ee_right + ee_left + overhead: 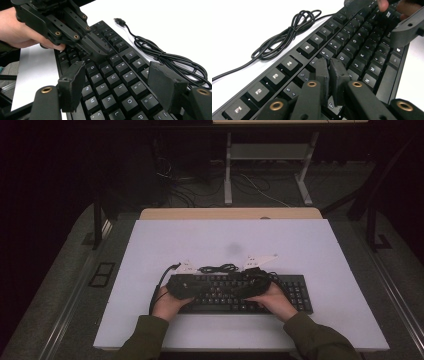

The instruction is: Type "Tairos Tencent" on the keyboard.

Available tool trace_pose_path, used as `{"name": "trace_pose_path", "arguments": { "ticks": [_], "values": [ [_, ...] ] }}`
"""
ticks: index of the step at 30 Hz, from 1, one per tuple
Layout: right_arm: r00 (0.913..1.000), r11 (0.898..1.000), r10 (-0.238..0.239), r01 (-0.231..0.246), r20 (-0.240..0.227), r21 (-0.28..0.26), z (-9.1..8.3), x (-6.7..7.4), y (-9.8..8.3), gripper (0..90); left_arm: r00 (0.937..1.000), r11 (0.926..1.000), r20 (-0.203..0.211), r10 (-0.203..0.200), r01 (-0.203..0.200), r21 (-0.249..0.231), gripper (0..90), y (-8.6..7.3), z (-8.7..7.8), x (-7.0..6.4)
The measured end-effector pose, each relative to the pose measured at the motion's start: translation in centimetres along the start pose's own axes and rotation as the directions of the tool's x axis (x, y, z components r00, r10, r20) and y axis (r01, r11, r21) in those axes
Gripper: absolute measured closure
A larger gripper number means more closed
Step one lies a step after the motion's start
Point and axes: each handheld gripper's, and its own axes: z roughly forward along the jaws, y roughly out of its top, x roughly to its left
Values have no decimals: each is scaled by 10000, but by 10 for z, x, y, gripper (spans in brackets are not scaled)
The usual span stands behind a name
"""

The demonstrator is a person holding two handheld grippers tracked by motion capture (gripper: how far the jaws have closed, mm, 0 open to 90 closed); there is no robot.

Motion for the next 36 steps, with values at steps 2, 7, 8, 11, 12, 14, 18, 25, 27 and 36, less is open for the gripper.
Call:
{"name": "trace_pose_path", "arguments": {
  "ticks": [2,7,8,11,12,14,18,25,27,36],
  "values": [
    [10000,10000,53,-53,41,-3,-1,0,0,300,10000,10000,44,27,-27,-44,810,1,-1,0],
    [9999,10000,9,-8,113,-32,-2,-2,-1,292,10000,9999,56,51,-50,-107,749,2,-3,0],
    [9999,10000,34,-33,142,-41,-3,-2,-2,291,10000,9999,58,64,-63,-110,738,2,-4,0],
    [9998,10000,62,-61,182,-31,-5,-3,-3,285,10000,10000,31,50,-50,-71,690,1,-5,0],
    [9998,10000,26,-25,200,-45,-6,-4,-4,282,10000,9999,0,58,-58,-84,669,1,-6,-1],
    [9997,10000,53,-51,247,-74,-8,-5,-5,273,10000,9999,-62,63,-64,-109,628,0,-7,-1],
    [9992,9998,169,-166,370,-63,-12,-8,-7,256,9998,9999,-205,33,-36,-166,554,0,-10,-1],
    [9988,9996,237,-230,424,-158,-21,-12,-12,203,9997,9992,-242,52,-62,-403,433,-3,-14,0],
    [9987,9996,240,-234,449,-141,-24,-12,-14,200,9998,9989,-178,131,-139,-457,396,-4,-16,0],
    [9970,9987,382,-358,667,-361,-40,-13,-21,190,9999,9969,-102,84,-92,-782,323,-11,-29,-2]
  ]
}}
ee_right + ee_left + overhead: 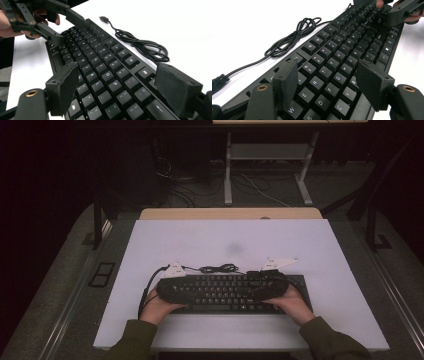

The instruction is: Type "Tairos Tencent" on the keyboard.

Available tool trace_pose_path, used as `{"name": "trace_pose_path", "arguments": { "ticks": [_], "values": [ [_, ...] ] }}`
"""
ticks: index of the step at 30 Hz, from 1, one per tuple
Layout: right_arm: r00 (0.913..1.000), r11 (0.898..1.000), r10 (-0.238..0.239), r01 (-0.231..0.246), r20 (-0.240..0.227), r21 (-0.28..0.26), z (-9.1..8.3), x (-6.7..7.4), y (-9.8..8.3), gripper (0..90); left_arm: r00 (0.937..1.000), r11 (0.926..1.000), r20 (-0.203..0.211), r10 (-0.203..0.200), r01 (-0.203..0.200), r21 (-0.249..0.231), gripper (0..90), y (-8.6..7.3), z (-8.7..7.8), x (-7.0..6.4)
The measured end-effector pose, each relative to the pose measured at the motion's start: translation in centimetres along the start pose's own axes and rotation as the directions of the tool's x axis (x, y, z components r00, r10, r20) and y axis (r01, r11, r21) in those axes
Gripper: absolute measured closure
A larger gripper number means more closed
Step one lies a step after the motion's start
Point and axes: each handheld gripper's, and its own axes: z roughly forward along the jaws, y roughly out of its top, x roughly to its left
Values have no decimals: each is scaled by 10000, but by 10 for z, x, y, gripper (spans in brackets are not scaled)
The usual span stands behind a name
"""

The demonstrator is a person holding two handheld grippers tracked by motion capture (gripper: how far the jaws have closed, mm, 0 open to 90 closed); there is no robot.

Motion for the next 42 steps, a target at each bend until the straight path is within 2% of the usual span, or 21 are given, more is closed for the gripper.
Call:
{"name": "trace_pose_path", "arguments": {
  "ticks": [5,11,18,23,31,38,42],
  "values": [
    [9999,9999,58,-56,138,-137,-10,-2,-5,190,10000,9999,57,-45,45,-98,270,-3,-6,-3],
    [9995,9998,85,-79,290,-203,-20,-4,-11,190,9999,9999,-129,-39,37,-135,205,-5,-12,-4],
    [9984,9993,152,-133,545,-348,-39,-6,-21,190,9996,9997,-294,13,-20,-236,169,-12,-22,-2],
    [9968,9983,350,-314,722,-492,-55,-8,-29,190,9992,9995,-387,-43,31,-323,148,-19,-30,-3],
    [9949,9976,405,-350,926,-596,-74,-10,-40,190,9973,9984,-713,-201,163,-534,120,-26,-41,-3],
    [9929,9973,478,-413,1086,-608,-86,-13,-50,190,9958,9985,-854,-343,304,-464,29,-34,-44,-1],
    [9912,9968,520,-441,1221,-665,-92,-15,-54,190,9955,9981,-883,-351,304,-532,10,-35,-44,-1]
  ]
}}
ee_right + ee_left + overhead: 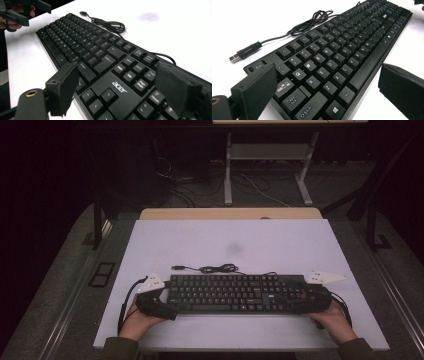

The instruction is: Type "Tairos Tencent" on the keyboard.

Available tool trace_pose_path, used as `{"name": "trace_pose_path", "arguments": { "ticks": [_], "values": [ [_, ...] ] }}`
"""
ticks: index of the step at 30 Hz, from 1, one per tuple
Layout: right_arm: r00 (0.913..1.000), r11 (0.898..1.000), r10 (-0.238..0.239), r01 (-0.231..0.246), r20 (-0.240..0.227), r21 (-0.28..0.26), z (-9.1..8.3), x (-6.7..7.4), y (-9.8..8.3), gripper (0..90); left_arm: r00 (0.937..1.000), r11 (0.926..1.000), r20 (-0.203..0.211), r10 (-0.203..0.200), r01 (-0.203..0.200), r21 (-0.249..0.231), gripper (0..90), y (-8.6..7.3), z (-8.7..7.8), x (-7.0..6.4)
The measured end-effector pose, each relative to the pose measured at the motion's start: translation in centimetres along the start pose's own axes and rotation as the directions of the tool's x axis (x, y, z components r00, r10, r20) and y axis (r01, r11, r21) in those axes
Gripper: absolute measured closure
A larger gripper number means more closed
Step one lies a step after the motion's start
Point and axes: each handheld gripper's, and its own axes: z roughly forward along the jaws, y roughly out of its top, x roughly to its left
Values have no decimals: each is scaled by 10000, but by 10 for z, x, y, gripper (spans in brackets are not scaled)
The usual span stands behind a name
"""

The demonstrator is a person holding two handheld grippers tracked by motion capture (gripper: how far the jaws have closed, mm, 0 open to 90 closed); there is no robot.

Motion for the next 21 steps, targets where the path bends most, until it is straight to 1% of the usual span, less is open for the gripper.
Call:
{"name": "trace_pose_path", "arguments": {
  "ticks": [4,5,9,13,19,21],
  "values": [
    [9999,9999,131,-131,54,-38,-6,-2,-5,190,9999,9999,54,114,-114,17,0,0,2,-1],
    [9999,10000,77,-76,83,-44,-7,-2,-6,190,9999,9999,36,129,-129,-7,0,0,2,-1],
    [9999,9999,24,-22,137,-170,-14,-2,-9,190,10000,10000,22,87,-87,0,0,-1,2,-1],
    [9998,9997,114,-110,162,-239,-20,-2,-12,190,10000,9999,-1,64,-64,79,0,0,1,0],
    [9996,9993,236,-231,172,-288,-22,-5,-14,190,10000,10000,-20,91,-91,39,0,0,1,1],
    [9997,9994,211,-207,158,-279,-22,-5,-14,190,9999,9999,-10,116,-116,51,0,-1,1,1]
  ]
}}
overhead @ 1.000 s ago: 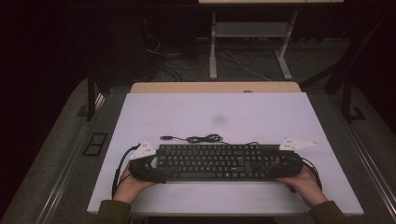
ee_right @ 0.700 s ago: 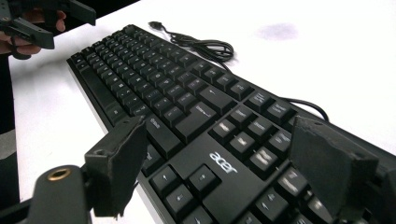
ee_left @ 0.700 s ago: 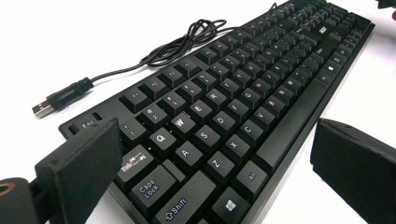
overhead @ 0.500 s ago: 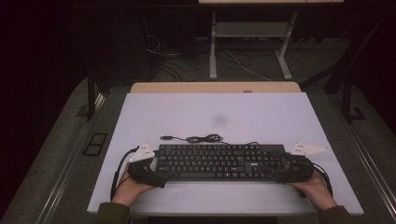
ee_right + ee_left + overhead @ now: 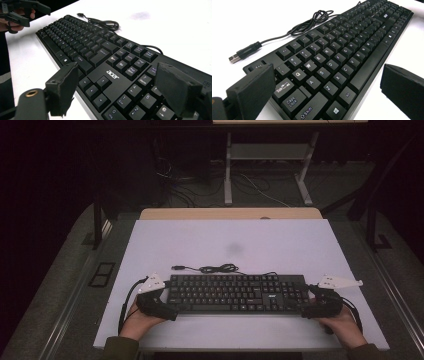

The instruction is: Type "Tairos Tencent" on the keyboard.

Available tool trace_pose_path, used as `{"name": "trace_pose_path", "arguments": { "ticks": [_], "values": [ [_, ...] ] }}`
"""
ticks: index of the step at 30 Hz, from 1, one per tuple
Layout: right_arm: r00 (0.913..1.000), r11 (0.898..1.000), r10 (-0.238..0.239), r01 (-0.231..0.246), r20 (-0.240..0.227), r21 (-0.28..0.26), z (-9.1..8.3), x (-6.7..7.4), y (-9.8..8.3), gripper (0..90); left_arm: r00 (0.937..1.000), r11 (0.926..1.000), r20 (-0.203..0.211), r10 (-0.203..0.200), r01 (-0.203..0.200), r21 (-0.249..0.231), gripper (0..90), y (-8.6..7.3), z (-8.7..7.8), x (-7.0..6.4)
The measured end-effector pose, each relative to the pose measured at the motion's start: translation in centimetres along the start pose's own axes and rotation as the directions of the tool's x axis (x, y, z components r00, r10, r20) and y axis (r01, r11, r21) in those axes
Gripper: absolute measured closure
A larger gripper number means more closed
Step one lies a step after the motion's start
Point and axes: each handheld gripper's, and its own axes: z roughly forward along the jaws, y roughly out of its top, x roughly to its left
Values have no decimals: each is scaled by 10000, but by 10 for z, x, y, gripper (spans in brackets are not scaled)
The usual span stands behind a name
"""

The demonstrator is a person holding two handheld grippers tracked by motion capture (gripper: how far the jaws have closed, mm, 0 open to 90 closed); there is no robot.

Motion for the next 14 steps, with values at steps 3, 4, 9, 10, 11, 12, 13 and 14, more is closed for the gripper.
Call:
{"name": "trace_pose_path", "arguments": {
  "ticks": [3,4,9,10,11,12,13,14],
  "values": [
    [10000,10000,22,-22,-15,-10,0,0,0,190,10000,10000,25,10,-10,-18,0,0,1,0],
    [10000,10000,29,-29,-21,-23,0,0,0,190,10000,10000,37,12,-12,-25,0,0,1,-1],
    [9999,9999,151,-151,-37,-13,0,0,-1,190,9999,10000,107,65,-65,0,0,-1,1,0],
    [9999,9999,144,-144,-42,-21,0,0,-1,190,9999,10000,103,57,-56,-7,0,-1,1,0],
    [9999,9999,144,-144,-44,-30,0,0,-1,190,9999,10000,97,32,-32,-29,0,-1,1,0],
    [9999,9999,124,-124,-39,-53,0,-1,-1,190,10000,10000,95,-2,2,-44,0,-1,1,0],
    [9999,9999,139,-139,-41,-73,0,-1,-1,190,9999,10000,99,25,-25,-10,0,-1,1,0],
    [9999,9999,138,-139,-42,-78,0,-1,-1,190,10000,10000,90,21,-21,-56,0,-1,1,0]
  ]
}}
